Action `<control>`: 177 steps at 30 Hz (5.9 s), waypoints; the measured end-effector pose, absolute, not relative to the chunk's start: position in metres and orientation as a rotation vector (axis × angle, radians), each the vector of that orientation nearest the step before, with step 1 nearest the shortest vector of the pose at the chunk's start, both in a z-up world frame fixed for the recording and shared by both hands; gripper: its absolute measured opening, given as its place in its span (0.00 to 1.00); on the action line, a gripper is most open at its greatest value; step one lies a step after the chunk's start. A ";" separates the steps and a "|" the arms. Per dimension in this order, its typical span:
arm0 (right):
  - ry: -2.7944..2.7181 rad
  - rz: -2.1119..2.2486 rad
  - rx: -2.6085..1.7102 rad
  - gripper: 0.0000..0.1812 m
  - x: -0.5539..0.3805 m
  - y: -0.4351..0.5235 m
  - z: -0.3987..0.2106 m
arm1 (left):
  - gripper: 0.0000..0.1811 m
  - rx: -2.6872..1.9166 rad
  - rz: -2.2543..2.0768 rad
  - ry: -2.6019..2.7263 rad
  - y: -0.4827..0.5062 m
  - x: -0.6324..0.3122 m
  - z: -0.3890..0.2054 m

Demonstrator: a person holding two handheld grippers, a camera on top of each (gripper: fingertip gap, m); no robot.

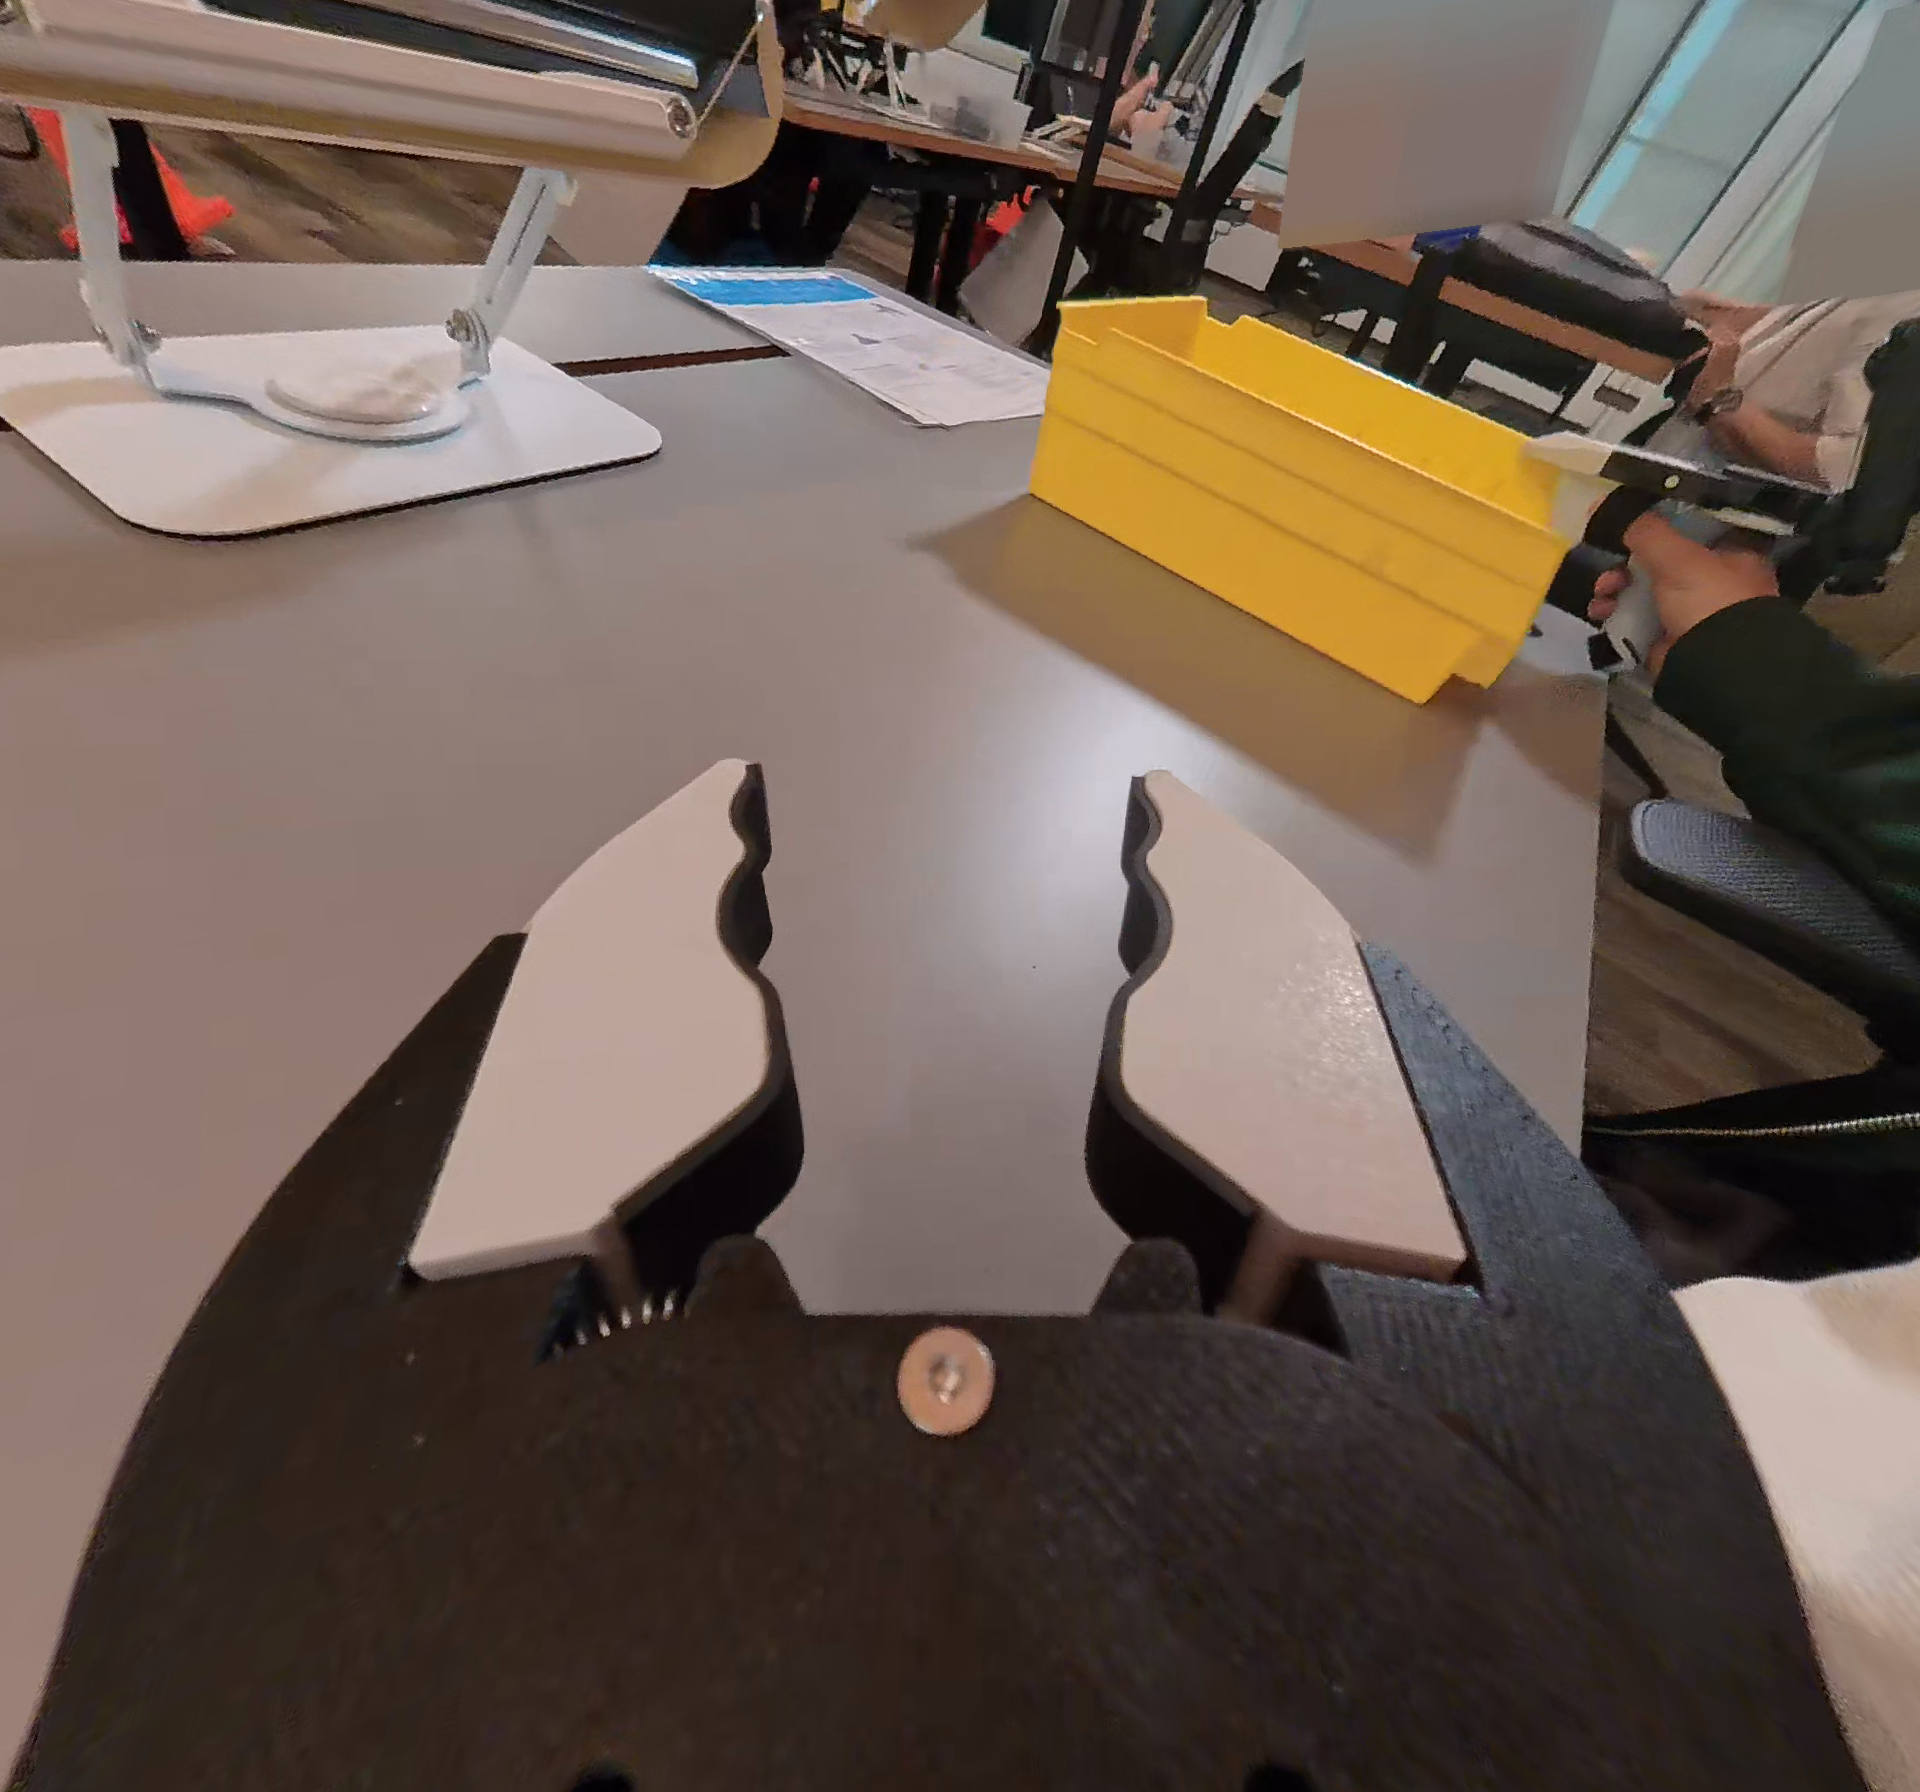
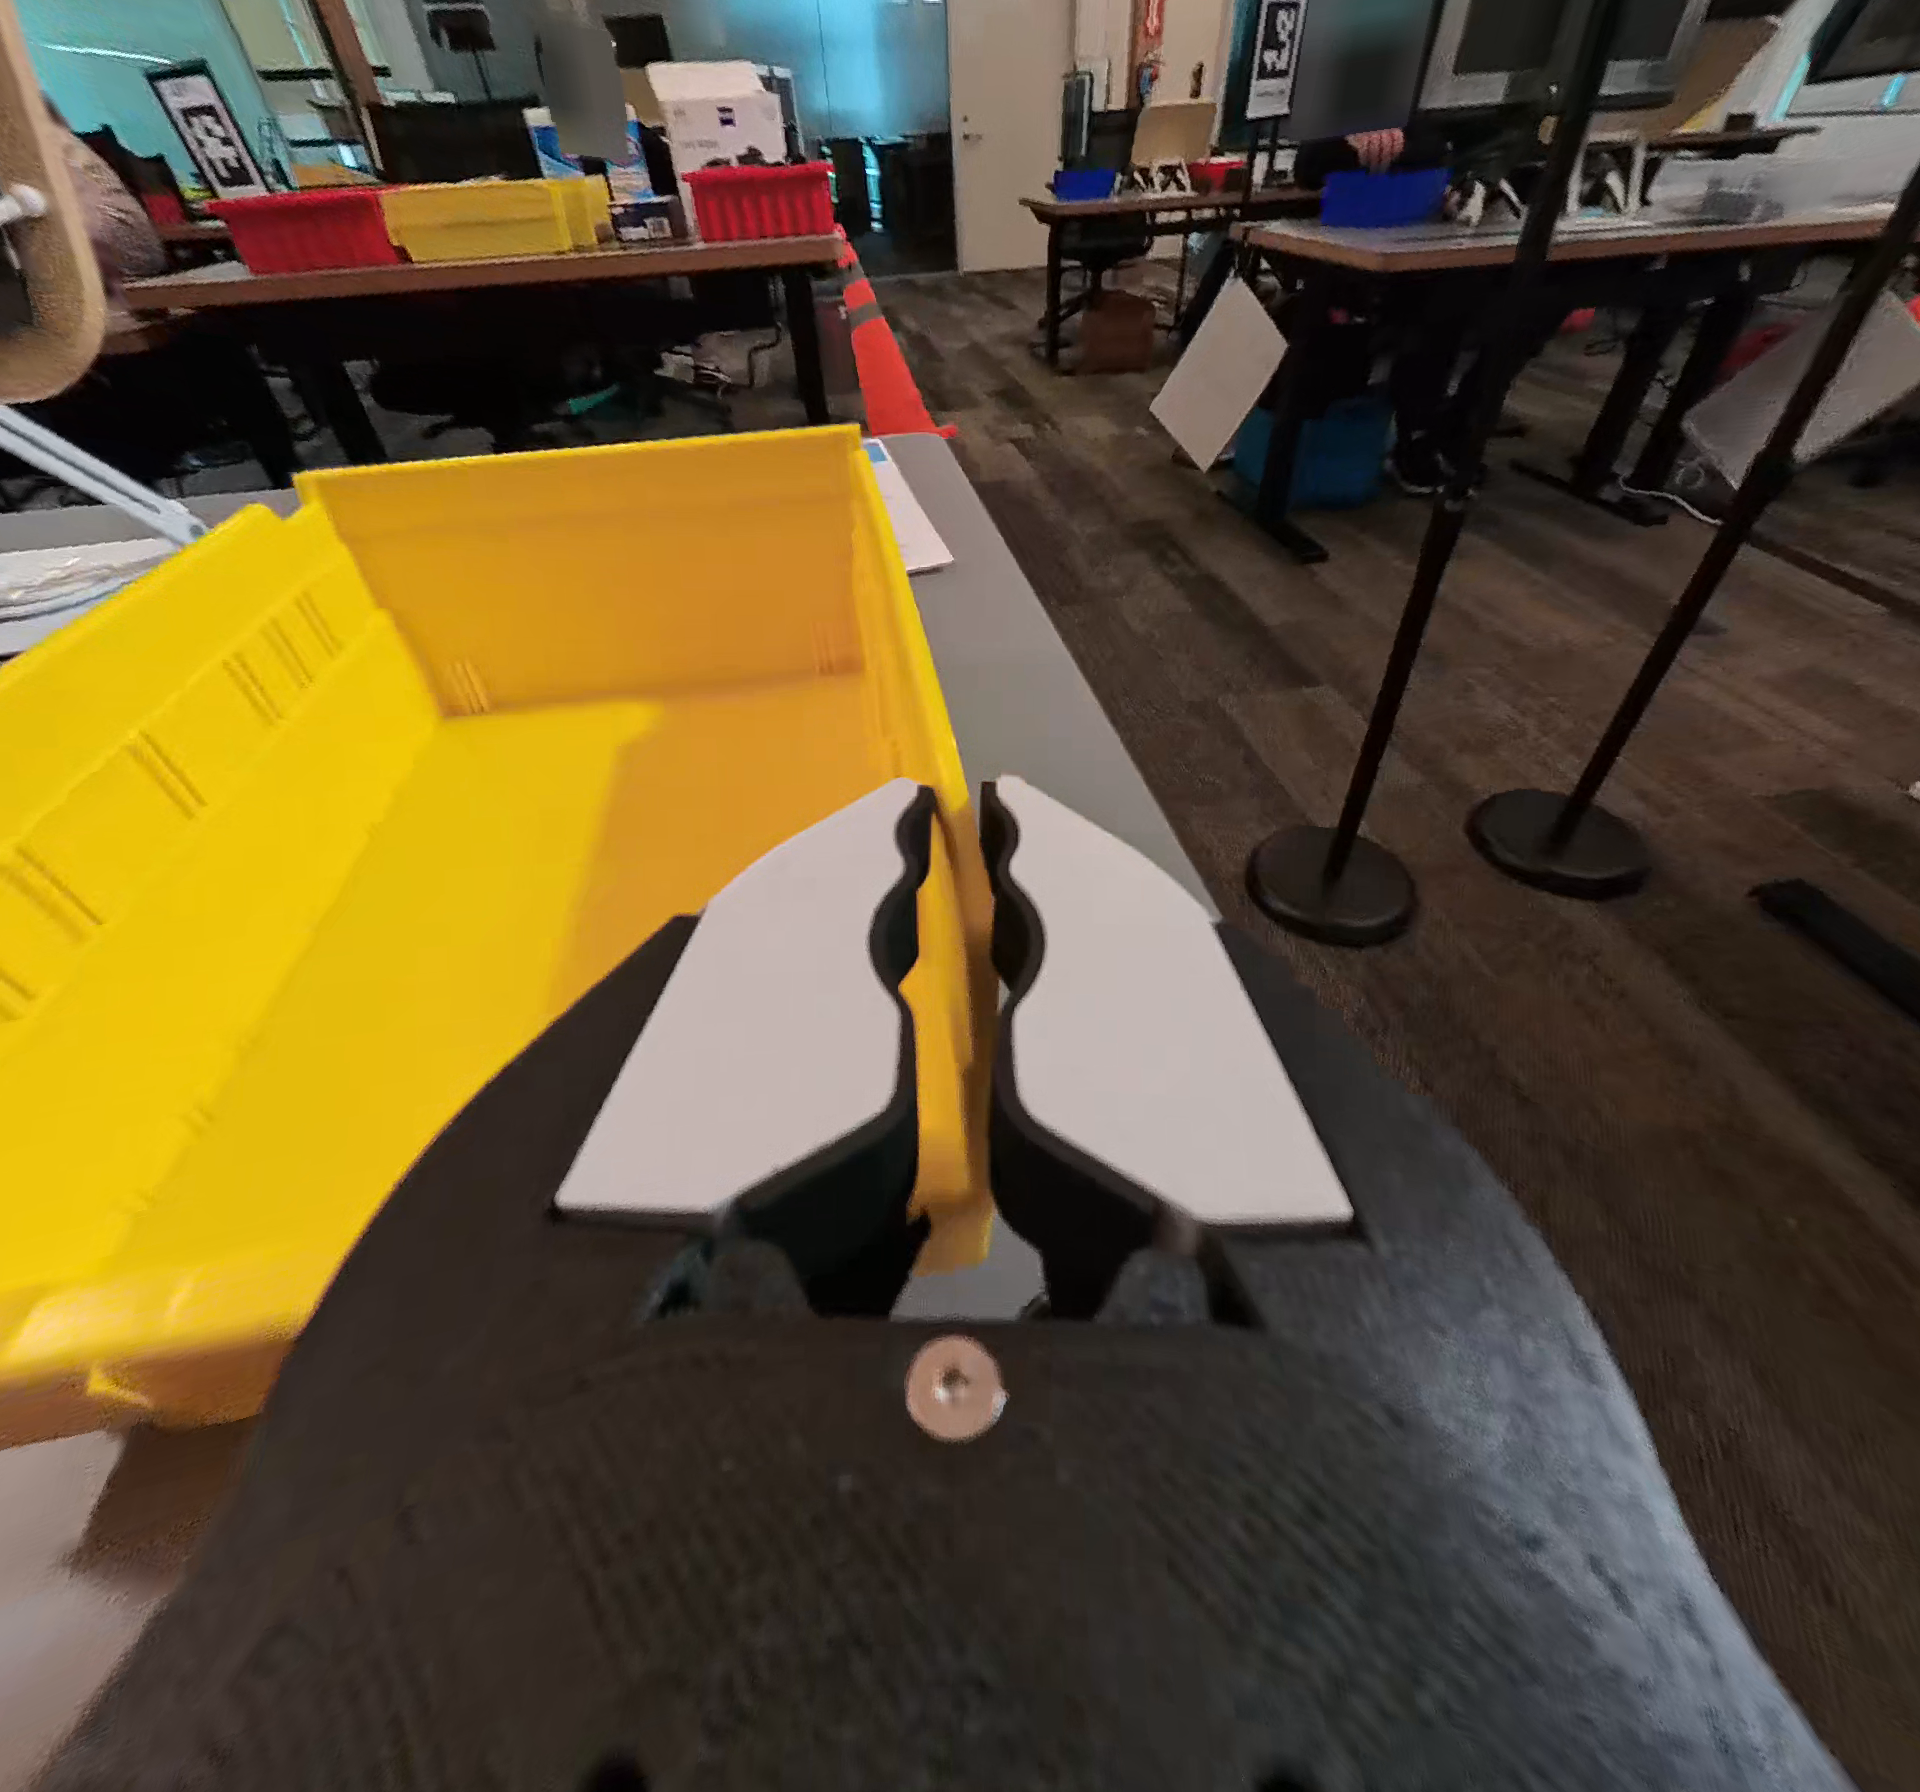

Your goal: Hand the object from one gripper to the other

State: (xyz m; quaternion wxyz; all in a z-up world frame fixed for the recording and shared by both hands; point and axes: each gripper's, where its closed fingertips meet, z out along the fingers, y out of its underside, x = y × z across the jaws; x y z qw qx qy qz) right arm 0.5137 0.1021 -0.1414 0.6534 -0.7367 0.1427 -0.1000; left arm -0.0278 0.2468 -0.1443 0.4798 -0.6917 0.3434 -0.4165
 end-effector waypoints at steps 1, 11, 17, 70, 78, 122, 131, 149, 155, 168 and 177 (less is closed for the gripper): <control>0.306 -0.220 -1.666 0.05 0.518 0.103 -0.141 | 0.37 -1.690 -1.008 0.847 0.247 -0.027 -0.146; 0.278 -0.129 -1.636 0.04 0.526 0.116 -0.141 | 0.37 -1.728 -0.975 0.901 0.246 -0.021 -0.158; 0.284 -0.181 -1.646 0.05 0.526 0.117 -0.141 | 0.37 -1.726 -1.002 0.897 0.244 -0.020 -0.157; -0.498 1.085 -1.643 0.23 0.025 0.180 -0.131 | 0.32 -1.801 -0.938 0.886 0.261 -0.036 -0.173; -0.452 1.126 -1.645 0.23 0.028 0.183 -0.130 | 0.32 -1.807 -0.952 0.876 0.262 -0.036 -0.173; -0.274 1.246 -1.630 0.22 0.052 0.189 -0.126 | 0.27 -2.577 0.278 0.224 0.410 -0.429 -0.152; -0.240 1.235 -1.629 0.22 0.060 0.191 -0.125 | 0.08 -2.469 0.976 0.456 0.415 -0.453 -0.124; -0.383 1.225 -1.598 0.23 0.042 0.179 -0.120 | 0.06 -1.656 -0.387 0.700 0.341 -0.212 0.022; -0.751 1.146 -1.405 0.27 0.017 0.151 -0.098 | 0.06 -1.443 -1.396 0.876 0.263 -0.054 -0.032; -0.961 1.194 -1.269 0.11 -0.018 0.123 -0.087 | 0.06 -1.453 -1.571 1.061 0.195 0.027 -0.117; -0.938 1.236 -1.309 0.06 -0.010 0.118 -0.094 | 0.22 -1.466 -1.648 1.048 0.192 0.029 -0.131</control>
